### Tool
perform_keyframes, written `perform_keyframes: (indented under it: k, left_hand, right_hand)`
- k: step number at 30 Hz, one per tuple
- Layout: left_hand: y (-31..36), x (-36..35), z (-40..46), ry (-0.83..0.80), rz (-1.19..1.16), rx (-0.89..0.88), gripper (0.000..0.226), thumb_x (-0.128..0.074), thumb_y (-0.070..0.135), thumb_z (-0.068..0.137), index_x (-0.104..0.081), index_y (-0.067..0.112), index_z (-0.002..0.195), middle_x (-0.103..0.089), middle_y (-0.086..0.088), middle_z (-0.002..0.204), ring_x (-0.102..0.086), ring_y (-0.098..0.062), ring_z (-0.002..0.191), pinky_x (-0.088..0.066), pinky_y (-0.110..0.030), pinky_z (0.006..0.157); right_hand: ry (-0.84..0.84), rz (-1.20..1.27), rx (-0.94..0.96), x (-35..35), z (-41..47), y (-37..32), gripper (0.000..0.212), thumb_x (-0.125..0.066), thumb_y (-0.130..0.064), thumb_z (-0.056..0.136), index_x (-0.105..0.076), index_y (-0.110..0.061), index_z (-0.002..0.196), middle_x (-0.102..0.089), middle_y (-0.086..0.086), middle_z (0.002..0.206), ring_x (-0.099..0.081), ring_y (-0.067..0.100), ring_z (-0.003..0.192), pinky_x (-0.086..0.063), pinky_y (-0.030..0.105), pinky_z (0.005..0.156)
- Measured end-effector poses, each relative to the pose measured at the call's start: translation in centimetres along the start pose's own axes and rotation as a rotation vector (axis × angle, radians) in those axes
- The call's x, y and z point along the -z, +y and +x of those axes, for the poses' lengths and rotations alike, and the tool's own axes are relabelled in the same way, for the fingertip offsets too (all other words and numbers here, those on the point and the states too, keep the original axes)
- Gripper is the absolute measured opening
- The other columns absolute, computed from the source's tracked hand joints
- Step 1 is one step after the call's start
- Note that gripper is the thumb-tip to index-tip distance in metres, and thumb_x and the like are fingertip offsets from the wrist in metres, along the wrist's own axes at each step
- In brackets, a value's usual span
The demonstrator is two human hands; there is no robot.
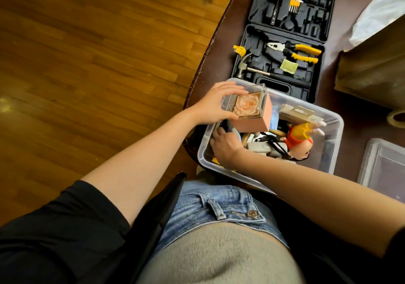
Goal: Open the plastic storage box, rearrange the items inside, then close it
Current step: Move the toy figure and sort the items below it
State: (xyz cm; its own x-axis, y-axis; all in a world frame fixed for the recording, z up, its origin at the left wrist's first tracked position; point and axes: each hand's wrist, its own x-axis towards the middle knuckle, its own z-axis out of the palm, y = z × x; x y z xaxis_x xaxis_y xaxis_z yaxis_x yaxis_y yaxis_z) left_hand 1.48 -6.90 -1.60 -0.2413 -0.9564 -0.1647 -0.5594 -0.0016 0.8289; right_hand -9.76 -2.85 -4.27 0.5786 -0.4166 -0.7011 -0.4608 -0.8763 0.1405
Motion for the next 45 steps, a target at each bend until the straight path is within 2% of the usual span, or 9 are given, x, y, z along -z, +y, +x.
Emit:
perform_keyframes:
  k: [9, 14, 18, 22, 25, 27, 30, 37, 45]
  left_hand:
    - [-0.3, -0.3, -0.2, -0.016, -0.031, 0.011, 0.068, -0.078, 0.013, 0.075, -0.050, 0.020, 0.136, -0.041, 0.002, 0.146, -0.018, -0.012, 0.139, -0.009, -0.010, 0.104]
    - [0.0, -0.1, 0.1, -0.060, -0.032, 0.024, 0.068, -0.076, 0.013, 0.077, -0.048, 0.023, 0.138, -0.038, 0.004, 0.148, -0.017, -0.011, 0.141, -0.010, -0.016, 0.107]
    - [0.0, 0.0, 0.1, -0.075, -0.044, 0.033, 0.067, -0.076, 0.016, 0.077, -0.048, 0.026, 0.137, -0.038, 0.006, 0.148, -0.017, -0.010, 0.141, -0.012, -0.021, 0.109]
    - [0.2, 0.1, 0.2, -0.075, -0.027, 0.040, 0.067, -0.078, 0.022, 0.077, -0.048, 0.027, 0.137, -0.038, 0.006, 0.148, -0.017, -0.009, 0.140, -0.012, -0.023, 0.109]
    - [0.3, 0.1, 0.2, -0.063, -0.015, 0.050, 0.068, -0.079, 0.026, 0.075, -0.050, 0.027, 0.135, -0.040, 0.008, 0.147, -0.018, -0.008, 0.139, -0.013, -0.023, 0.108]
    - [0.4, 0.1, 0.2, -0.049, -0.003, 0.048, 0.067, -0.080, 0.029, 0.073, -0.052, 0.027, 0.134, -0.042, 0.008, 0.145, -0.019, -0.008, 0.138, -0.013, -0.022, 0.107]
    - [0.5, 0.1, 0.2, -0.037, 0.030, 0.039, 0.066, -0.081, 0.031, 0.072, -0.053, 0.026, 0.133, -0.043, 0.008, 0.144, -0.020, -0.007, 0.138, -0.013, -0.023, 0.108]
    - [2.0, 0.0, 0.2, -0.007, 0.197, 0.046, 0.061, -0.078, 0.041, 0.072, -0.056, 0.030, 0.128, -0.047, 0.005, 0.139, -0.030, -0.015, 0.134, -0.023, -0.036, 0.110]
    - [7.7, -4.8, 2.5, 0.063, 0.120, -0.155, 0.032, -0.074, 0.028, 0.081, -0.065, 0.021, 0.111, -0.059, 0.002, 0.110, -0.051, -0.014, 0.105, -0.040, -0.030, 0.093]
  right_hand:
    - [0.008, 0.508, -0.356, 1.3, 2.9, 0.4, 0.053, -0.039, 0.010, 0.090, -0.034, -0.003, 0.141, -0.041, 0.010, 0.145, -0.043, 0.020, 0.131, -0.038, 0.025, 0.103]
    - [0.107, 0.725, -0.313, 0.2, 1.6, 0.7, 0.040, -0.029, -0.004, 0.099, -0.032, 0.006, 0.138, -0.038, 0.025, 0.142, -0.039, 0.034, 0.129, -0.029, 0.036, 0.105]
    - [0.068, 1.008, -0.647, 2.0, 4.3, -0.1, 0.040, -0.046, 0.004, 0.094, -0.045, -0.012, 0.131, -0.048, 0.017, 0.139, -0.057, 0.008, 0.095, -0.049, 0.019, 0.078]
    - [0.056, 1.414, -0.814, 4.6, 5.5, 0.4, 0.051, -0.056, 0.013, 0.085, -0.051, -0.012, 0.129, -0.058, -0.008, 0.117, -0.062, 0.007, 0.104, -0.057, 0.020, 0.071]
    - [-0.003, 1.345, -0.910, 5.0, 3.9, 0.7, 0.060, -0.059, 0.009, 0.081, -0.049, -0.016, 0.135, -0.055, -0.004, 0.135, -0.054, 0.008, 0.120, -0.057, 0.026, 0.079]
    - [-0.142, 1.612, -0.803, 4.6, 3.0, 1.6, 0.046, -0.053, 0.008, 0.087, -0.055, -0.015, 0.127, -0.060, 0.001, 0.128, -0.063, 0.014, 0.105, -0.058, 0.024, 0.074]
    - [-0.090, 2.142, -0.604, 3.4, 0.3, 1.5, 0.026, -0.035, -0.006, 0.102, -0.049, -0.001, 0.123, -0.057, 0.013, 0.077, -0.063, 0.025, 0.067, -0.055, 0.023, 0.050]
    - [-0.104, 2.015, -0.008, 1.3, -8.0, 4.9, 0.009, -0.046, -0.005, 0.097, -0.051, -0.009, 0.092, -0.060, 0.007, 0.074, -0.062, 0.011, 0.050, -0.055, 0.021, 0.051]
    - [0.104, 1.972, -0.265, -5.8, -14.9, 12.2, 0.012, -0.048, -0.011, 0.098, -0.055, -0.011, 0.108, -0.063, 0.005, 0.081, -0.059, 0.013, 0.059, -0.049, 0.019, 0.055]
